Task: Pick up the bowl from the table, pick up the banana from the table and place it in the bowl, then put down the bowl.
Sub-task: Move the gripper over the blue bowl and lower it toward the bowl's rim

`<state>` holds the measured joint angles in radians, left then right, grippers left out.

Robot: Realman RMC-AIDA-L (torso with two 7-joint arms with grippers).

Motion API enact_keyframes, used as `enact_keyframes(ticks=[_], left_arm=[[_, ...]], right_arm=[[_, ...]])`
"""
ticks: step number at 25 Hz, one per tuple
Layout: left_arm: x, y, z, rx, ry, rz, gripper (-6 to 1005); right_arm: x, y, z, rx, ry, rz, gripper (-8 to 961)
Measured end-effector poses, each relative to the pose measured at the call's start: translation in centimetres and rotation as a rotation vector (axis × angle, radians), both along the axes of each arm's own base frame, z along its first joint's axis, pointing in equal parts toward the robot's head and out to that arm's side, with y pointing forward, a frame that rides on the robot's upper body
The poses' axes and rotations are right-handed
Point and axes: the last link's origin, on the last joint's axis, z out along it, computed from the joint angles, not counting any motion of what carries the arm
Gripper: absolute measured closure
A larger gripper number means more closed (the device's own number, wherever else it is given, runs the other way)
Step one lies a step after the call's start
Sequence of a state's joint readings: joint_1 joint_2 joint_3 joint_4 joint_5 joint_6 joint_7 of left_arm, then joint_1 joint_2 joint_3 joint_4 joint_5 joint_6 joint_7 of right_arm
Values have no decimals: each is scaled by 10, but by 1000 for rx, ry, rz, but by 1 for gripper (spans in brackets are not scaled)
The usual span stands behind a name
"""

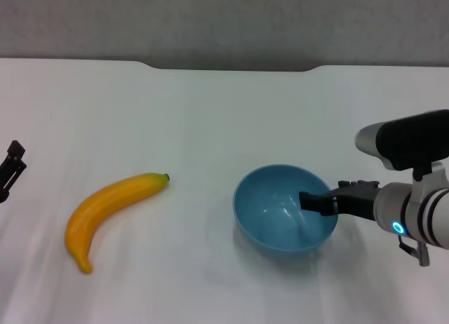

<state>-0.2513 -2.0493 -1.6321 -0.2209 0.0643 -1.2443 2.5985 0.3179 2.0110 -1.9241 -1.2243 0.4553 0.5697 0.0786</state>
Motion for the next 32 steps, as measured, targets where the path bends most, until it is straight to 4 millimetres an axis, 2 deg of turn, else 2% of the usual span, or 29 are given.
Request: enact_keyframes(ticks=[13, 21, 32], left_arm=[[0, -1, -1, -2, 0, 1, 103], [0, -1, -1, -3, -1, 0, 104], [4, 1, -2, -8, 2, -20, 104]], right_arm=[[21, -1, -4, 28, -3, -28, 104], [13, -2, -13, 4, 3, 3, 120], [13, -6, -18, -18, 0, -9, 177]])
